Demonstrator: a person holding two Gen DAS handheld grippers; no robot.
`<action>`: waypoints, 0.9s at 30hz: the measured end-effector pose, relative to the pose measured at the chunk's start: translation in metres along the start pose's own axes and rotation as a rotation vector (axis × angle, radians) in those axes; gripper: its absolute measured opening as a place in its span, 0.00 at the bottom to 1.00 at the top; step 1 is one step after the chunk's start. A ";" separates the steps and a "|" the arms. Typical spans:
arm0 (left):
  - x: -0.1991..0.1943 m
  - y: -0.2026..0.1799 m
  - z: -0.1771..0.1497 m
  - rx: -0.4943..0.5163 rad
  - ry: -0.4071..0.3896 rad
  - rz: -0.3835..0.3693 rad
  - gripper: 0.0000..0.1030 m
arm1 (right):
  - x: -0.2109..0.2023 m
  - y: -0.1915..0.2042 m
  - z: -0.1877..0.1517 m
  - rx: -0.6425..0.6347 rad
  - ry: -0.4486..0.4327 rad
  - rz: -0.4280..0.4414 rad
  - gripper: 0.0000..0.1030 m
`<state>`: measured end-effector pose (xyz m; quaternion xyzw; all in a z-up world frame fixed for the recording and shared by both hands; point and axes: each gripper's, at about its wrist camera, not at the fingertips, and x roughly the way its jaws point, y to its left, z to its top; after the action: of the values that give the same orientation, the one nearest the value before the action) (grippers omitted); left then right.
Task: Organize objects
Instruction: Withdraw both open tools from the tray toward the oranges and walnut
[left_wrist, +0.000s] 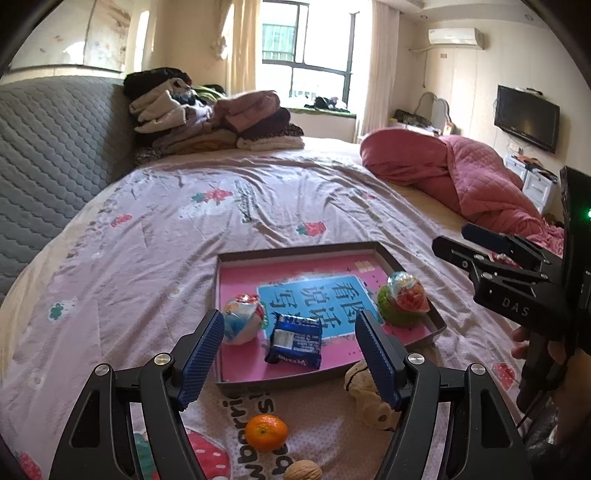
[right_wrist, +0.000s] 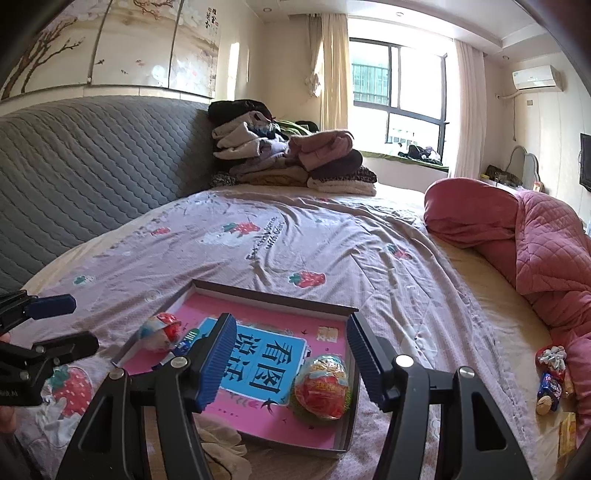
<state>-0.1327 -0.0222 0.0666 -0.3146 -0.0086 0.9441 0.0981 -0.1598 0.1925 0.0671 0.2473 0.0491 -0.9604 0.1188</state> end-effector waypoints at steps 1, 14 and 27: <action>-0.004 0.002 0.001 -0.004 -0.009 0.000 0.73 | -0.003 0.000 0.001 0.001 -0.006 0.001 0.61; -0.029 0.011 -0.003 -0.026 -0.028 0.020 0.73 | -0.029 0.012 0.002 -0.010 -0.050 0.032 0.66; -0.047 0.010 -0.025 -0.012 -0.075 0.102 0.73 | -0.055 0.021 -0.009 -0.009 -0.074 0.056 0.66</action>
<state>-0.0828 -0.0424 0.0736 -0.2798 -0.0020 0.9589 0.0477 -0.1039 0.1845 0.0847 0.2124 0.0419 -0.9649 0.1485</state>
